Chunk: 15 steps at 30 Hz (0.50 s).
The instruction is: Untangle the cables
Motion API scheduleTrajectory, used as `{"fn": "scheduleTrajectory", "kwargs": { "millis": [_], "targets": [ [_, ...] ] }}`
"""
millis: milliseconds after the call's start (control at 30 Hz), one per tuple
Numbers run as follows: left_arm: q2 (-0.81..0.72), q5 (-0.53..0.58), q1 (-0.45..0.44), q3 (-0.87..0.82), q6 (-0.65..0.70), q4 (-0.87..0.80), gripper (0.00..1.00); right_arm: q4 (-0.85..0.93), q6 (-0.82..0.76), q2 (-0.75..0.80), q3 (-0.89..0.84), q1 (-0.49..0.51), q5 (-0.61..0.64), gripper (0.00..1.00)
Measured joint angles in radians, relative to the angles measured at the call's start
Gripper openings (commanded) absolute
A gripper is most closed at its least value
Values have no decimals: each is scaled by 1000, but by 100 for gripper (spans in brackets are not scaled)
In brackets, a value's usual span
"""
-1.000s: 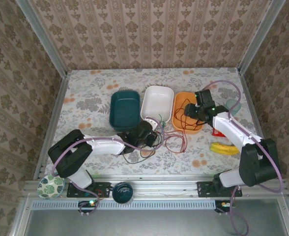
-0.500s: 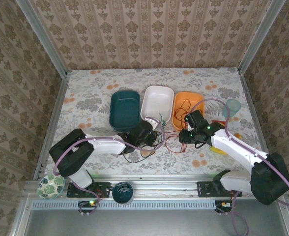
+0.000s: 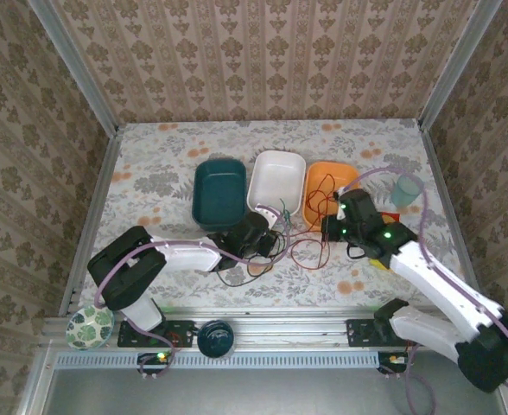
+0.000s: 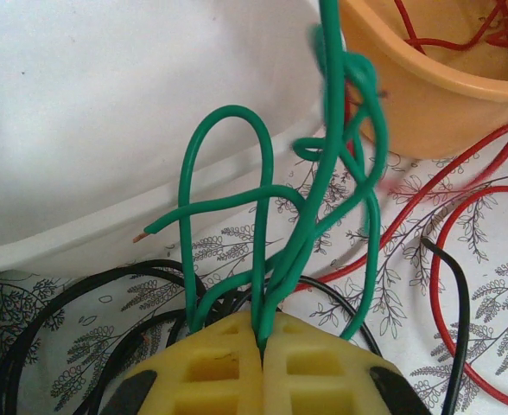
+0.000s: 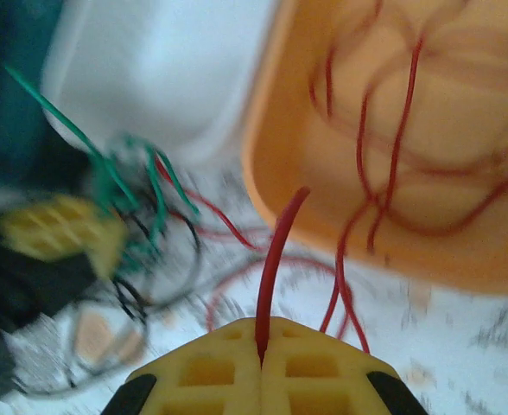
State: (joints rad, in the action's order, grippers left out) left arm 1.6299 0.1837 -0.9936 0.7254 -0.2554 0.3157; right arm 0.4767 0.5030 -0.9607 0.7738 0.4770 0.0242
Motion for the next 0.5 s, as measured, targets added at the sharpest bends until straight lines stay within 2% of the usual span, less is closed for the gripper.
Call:
{"fn": "scheduleTrajectory", "kwargs": {
  "millis": [100, 300, 500],
  "targets": [
    [1, 0, 0, 0, -5, 0, 0, -42, 1, 80, 57, 0, 81, 0],
    [2, 2, 0, 0, -7, 3, 0, -140, -30, 124, 147, -10, 248, 0],
    [2, 8, 0, -4, -14, 10, 0, -238, -60, 98, 220, -77, 291, 0]
  ]
}}
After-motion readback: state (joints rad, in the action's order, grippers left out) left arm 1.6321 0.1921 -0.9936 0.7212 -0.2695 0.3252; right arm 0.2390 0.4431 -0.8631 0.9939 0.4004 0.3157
